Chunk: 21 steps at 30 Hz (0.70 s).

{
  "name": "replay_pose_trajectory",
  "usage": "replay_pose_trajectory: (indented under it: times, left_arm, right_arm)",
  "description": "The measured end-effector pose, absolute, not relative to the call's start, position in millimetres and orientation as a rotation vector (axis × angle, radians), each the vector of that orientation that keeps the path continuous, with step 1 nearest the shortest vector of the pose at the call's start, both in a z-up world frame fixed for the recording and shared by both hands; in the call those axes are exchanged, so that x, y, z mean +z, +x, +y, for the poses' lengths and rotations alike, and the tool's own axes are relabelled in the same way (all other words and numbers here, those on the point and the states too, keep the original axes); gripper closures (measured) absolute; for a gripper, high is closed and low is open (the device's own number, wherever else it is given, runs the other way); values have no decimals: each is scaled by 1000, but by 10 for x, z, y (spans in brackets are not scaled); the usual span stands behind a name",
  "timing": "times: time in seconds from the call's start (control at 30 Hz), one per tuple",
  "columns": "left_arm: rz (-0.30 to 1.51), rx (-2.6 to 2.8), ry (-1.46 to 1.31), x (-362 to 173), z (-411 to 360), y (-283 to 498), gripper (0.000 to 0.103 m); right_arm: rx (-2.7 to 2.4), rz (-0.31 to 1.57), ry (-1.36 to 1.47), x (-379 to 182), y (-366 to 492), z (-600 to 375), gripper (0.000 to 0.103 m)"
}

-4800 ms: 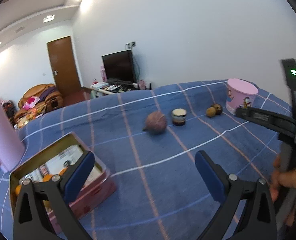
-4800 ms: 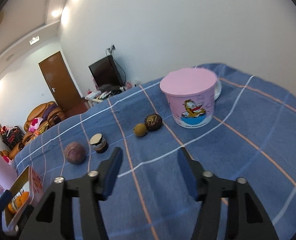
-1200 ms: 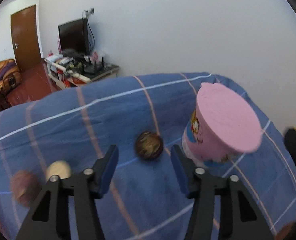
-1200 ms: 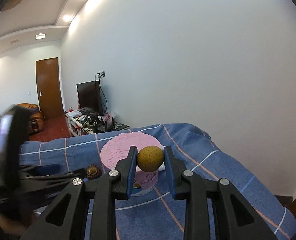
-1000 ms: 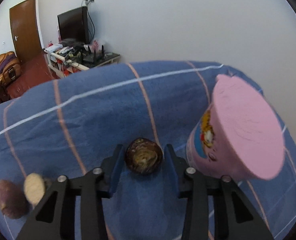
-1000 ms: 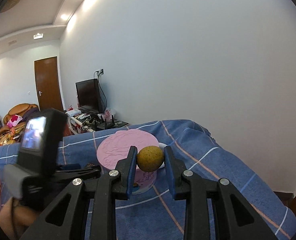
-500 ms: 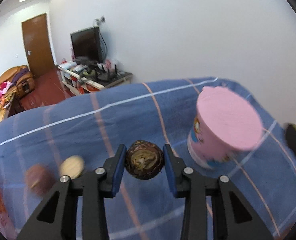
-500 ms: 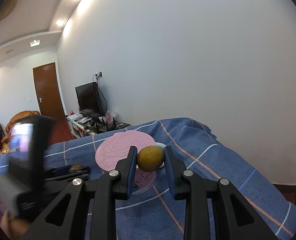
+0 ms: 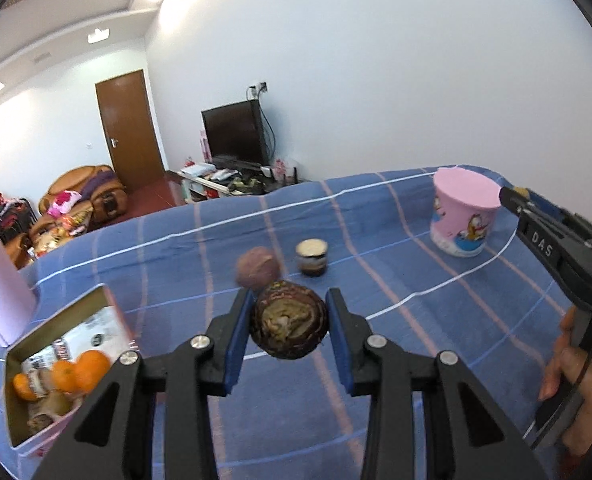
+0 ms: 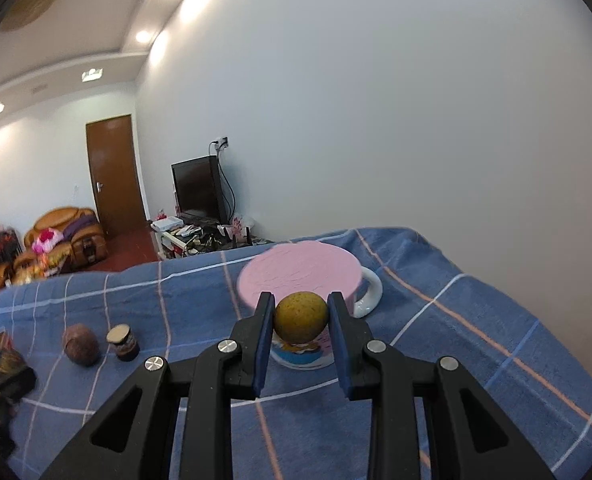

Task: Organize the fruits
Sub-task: 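Grasp a dark brown round fruit with the left tool while the right tool lifts its yellow-green fruit, then carry the dark fruit with the left tool over the tin while the right tool carries its fruit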

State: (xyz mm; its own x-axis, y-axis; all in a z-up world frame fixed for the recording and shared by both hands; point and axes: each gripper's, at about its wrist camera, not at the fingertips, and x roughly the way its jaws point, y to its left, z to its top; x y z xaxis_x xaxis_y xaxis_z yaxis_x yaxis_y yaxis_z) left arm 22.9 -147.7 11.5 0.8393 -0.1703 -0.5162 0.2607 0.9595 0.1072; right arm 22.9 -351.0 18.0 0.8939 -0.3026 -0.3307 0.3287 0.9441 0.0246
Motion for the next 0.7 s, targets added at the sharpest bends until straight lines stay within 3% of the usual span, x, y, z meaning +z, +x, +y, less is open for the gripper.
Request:
replay_pose_trajectory:
  times: [0.7]
  left_arm:
    - [500,-158,123,-58,-367,70,64]
  right_arm:
    - [-216,329,22,173,-225,-2212,74]
